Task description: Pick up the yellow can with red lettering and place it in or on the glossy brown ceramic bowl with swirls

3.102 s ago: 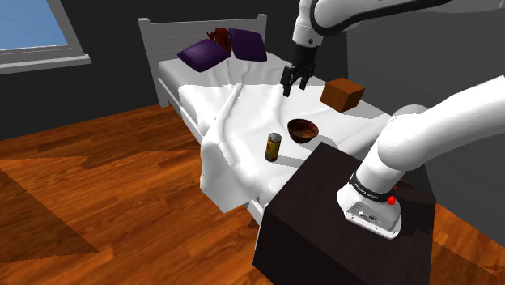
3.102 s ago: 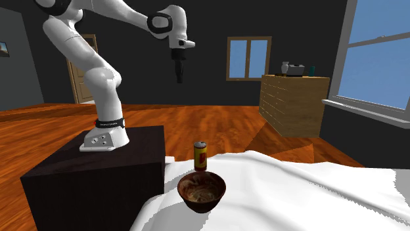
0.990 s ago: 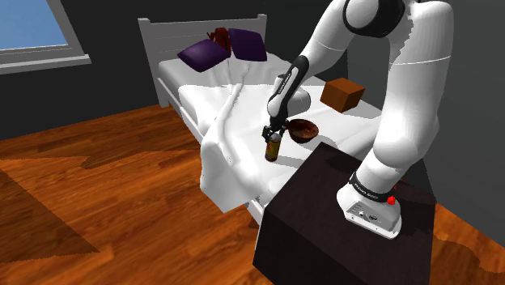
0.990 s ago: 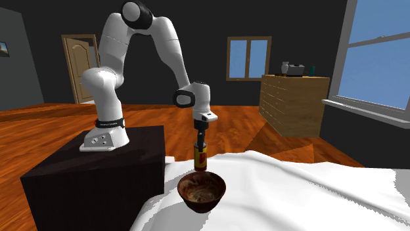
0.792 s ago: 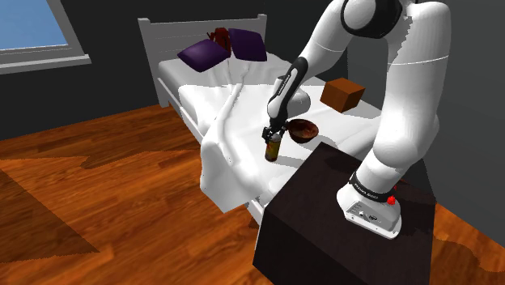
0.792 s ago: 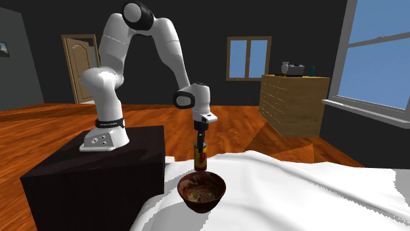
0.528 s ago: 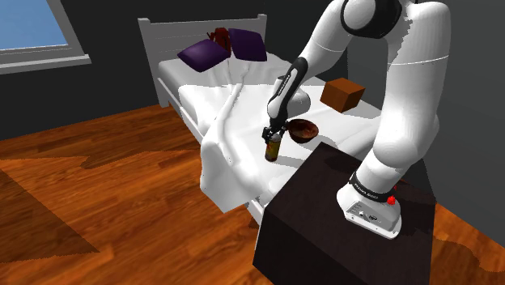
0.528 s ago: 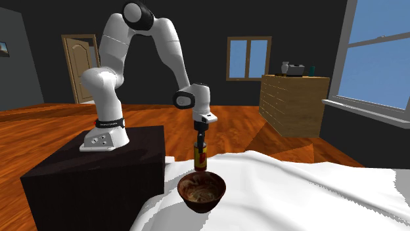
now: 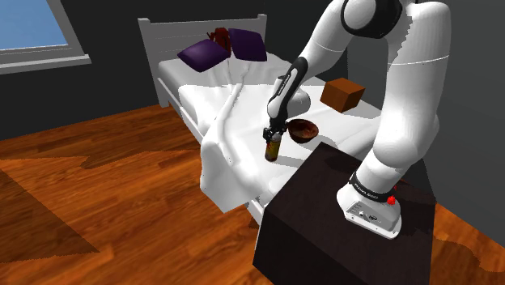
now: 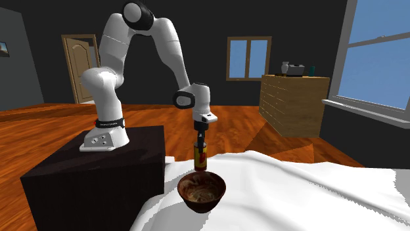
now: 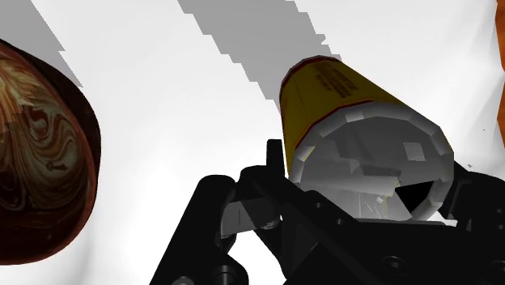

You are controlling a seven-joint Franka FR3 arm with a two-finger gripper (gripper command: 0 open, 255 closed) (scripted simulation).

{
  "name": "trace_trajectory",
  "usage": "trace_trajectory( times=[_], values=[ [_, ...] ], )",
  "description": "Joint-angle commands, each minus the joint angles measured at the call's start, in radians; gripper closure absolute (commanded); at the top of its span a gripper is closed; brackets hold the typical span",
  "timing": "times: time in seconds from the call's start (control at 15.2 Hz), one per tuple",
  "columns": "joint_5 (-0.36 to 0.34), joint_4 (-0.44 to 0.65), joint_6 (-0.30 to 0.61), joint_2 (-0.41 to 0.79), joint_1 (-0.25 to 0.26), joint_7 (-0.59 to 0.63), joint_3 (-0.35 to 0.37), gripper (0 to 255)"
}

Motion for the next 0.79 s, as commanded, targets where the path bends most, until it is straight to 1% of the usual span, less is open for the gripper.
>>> trace_trajectory(
  times=[0.0, 0.13, 0.73],
  values=[
    [0.0, -0.001, 0.0, 0.001, 0.0, 0.0, 0.0, 255],
    [0.0, 0.001, 0.0, 0.002, 0.0, 0.0, 0.0, 255],
    [-0.037, -0.03, -0.111, -0.139, 0.027, 0.028, -0.035, 255]
  ],
)
